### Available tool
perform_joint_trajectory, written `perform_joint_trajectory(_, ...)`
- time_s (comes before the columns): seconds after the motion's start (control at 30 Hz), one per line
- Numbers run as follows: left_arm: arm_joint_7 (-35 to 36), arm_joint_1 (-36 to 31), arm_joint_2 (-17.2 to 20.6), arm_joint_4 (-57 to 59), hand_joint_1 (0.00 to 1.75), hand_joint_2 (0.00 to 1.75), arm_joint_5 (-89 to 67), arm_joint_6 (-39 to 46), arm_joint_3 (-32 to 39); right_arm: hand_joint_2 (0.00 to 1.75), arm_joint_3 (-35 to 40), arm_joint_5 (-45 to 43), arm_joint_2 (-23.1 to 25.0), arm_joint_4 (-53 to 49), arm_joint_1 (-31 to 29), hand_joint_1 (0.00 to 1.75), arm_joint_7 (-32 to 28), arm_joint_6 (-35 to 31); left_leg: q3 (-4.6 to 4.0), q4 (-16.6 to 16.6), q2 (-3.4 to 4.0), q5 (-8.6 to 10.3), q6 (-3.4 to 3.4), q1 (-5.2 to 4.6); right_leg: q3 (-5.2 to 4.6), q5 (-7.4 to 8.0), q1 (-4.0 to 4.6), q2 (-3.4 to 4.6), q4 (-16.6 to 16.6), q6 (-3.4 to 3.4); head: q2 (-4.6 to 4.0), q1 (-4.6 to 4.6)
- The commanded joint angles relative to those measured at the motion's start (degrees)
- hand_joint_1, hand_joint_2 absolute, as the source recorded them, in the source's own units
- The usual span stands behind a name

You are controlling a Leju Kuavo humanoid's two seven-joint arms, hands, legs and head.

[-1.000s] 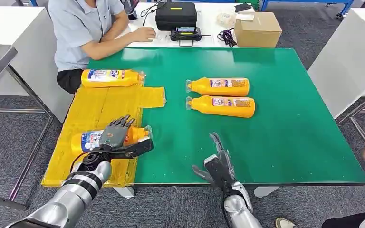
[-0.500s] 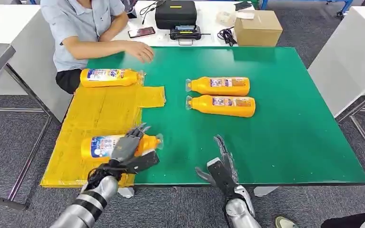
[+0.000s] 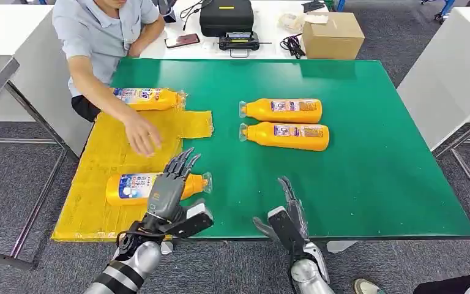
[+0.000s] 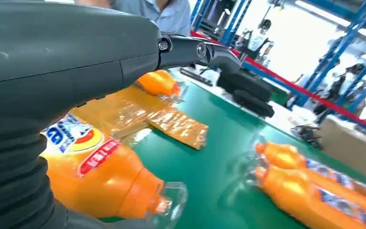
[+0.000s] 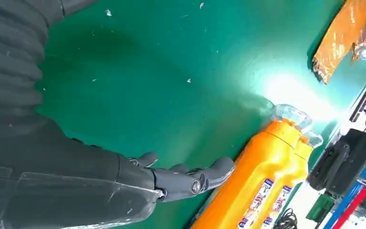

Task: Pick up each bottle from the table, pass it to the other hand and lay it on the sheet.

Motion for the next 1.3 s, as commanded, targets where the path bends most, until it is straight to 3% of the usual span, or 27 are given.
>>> perform_joint_trajectory(0.03, -6.84, 4.56, -1.14, -11.04, 0.0, 1.75, 18.69, -6.15, -2.94, 1.75, -2.23, -4.05, -0.77, -6.04, 2.02, 0.0, -0.4, 0.42, 0.08, 0.05, 0.02, -0.09, -0.09, 0.06, 0.1, -0.07, 0.07, -0.02, 0.0, -0.12, 0.0, 0.0)
perform_joint_trajectory(0.27, -6.32, 5.5, -0.9, -12.91, 0.0, 1.75, 19.9, -6.41, -3.94, 1.75, -2.66, -4.92, -1.21, -8.44, 3.03, 0.0, 0.18, 1.19, 0.01, 0.03, 0.01, -0.09, -0.1, 0.03, 0.0, -0.08, 0.05, -0.02, 0.01, -0.13, 0.0, -0.02)
perform_joint_trajectory(0.3, -9.04, 7.57, -3.14, -15.42, 0.0, 1.75, 27.1, -13.61, -1.44, 1.75, -4.53, -7.7, -0.58, -9.94, 3.75, 0.0, -0.47, 0.29, -0.03, 0.0, 0.01, -0.06, -0.09, 0.02, -0.04, -0.04, 0.03, -0.02, -0.01, -0.11, 0.0, 0.0)
perform_joint_trajectory(0.33, -10.06, 9.43, -2.37, -18.14, 0.0, 1.75, 39.33, -14.95, -1.68, 1.75, -3.01, -4.76, -3.5, -12.88, 5.39, 0.0, 2.81, -0.49, -0.05, -0.01, 0.01, -0.04, -0.07, 0.01, -0.07, -0.03, 0.03, -0.02, -0.02, -0.09, 0.0, -0.02)
perform_joint_trajectory(0.37, -9.14, 11.61, -1.86, -21.38, 0.0, 1.75, 41.92, -14.94, -2.68, 1.75, -2.54, -1.05, -6.33, -16.42, 7.41, 0.0, 5.28, -1.46, 0.0, 0.02, 0.03, -0.1, -0.1, 0.03, -0.01, -0.08, 0.05, -0.02, 0.0, -0.12, 0.0, -0.02)
perform_joint_trajectory(0.4, -8.84, 12.81, -1.89, -23.13, 0.0, 1.75, 43.78, -14.93, -2.9, 1.75, -1.74, 10.19, -9.13, -17.17, 8.23, 0.0, 7.63, -8.25, -0.02, 0.02, -0.07, -0.11, -0.06, 0.01, -0.01, -0.11, 0.03, -0.11, -0.01, -0.08, 0.0, -0.02)
perform_joint_trajectory(0.5, -8.07, 13.95, -1.68, -25.78, 0.0, 1.75, 47.04, -14.89, -3.13, 1.75, -3.52, 19.75, -11.79, -19.29, 9.88, 0.0, 10.73, -12.96, -0.03, 0.0, -0.13, -0.11, -0.03, 0.0, 0.01, -0.12, 0.02, -0.17, -0.05, -0.05, 0.0, -0.02)
perform_joint_trajectory(0.6, -8.04, 13.59, -1.68, -25.4, 0.0, 1.75, 47.19, -14.84, -3.03, 1.75, -3.66, 19.93, -11.62, -19.14, 9.69, 0.0, 10.74, -12.85, -0.09, 0.03, -0.07, -0.12, -0.03, -0.01, -0.04, -0.1, 0.01, -0.08, -0.03, -0.06, 0.0, 0.0)
perform_joint_trajectory(0.67, -9.03, 13.92, -2.61, -25.92, 0.0, 1.75, 49.74, -13.44, -1.54, 1.75, -3.39, 31.1, -13.23, -16.41, 8.82, 0.0, 16.71, -17.32, -0.09, 0.03, 0.03, -0.16, -0.06, 0.01, -0.04, -0.09, 0.04, 0.0, -0.04, -0.11, 0.0, 0.02)
perform_joint_trajectory(0.73, -8.77, 14.41, -2.94, -26.49, 0.0, 1.75, 49.94, -10.69, -0.35, 1.75, -3.76, 34.27, -13.77, -14.16, 8.24, 0.0, 19.01, -17.95, -0.17, 0.0, 0.01, -0.1, -0.05, -0.06, -0.16, -0.04, -0.01, -0.02, -0.05, -0.08, 0.0, 0.0)
perform_joint_trajectory(0.97, -6.38, 13.49, -3.13, -22.41, 0.0, 1.75, 48.29, -5.73, 1.1, 1.75, -3.3, 35.96, -13.2, -9.81, 6.79, 0.0, 21.44, -17.18, -0.01, -0.04, 0.08, -0.15, -0.08, 0.02, -0.02, -0.06, 0.05, 0.04, -0.1, -0.12, 0.0, -0.02)
perform_joint_trajectory(1.3, -5.97, 11.88, -3.13, -19.95, 0.0, 1.75, 48.94, -5.88, -0.31, 1.75, -0.46, 40.46, -14.88, -1.85, 2.27, 0.0, 25.03, -15.8, -0.09, -0.05, 0.06, -0.09, -0.05, -0.02, -0.09, -0.01, 0.01, 0.03, -0.11, -0.08, 0.0, -0.02)
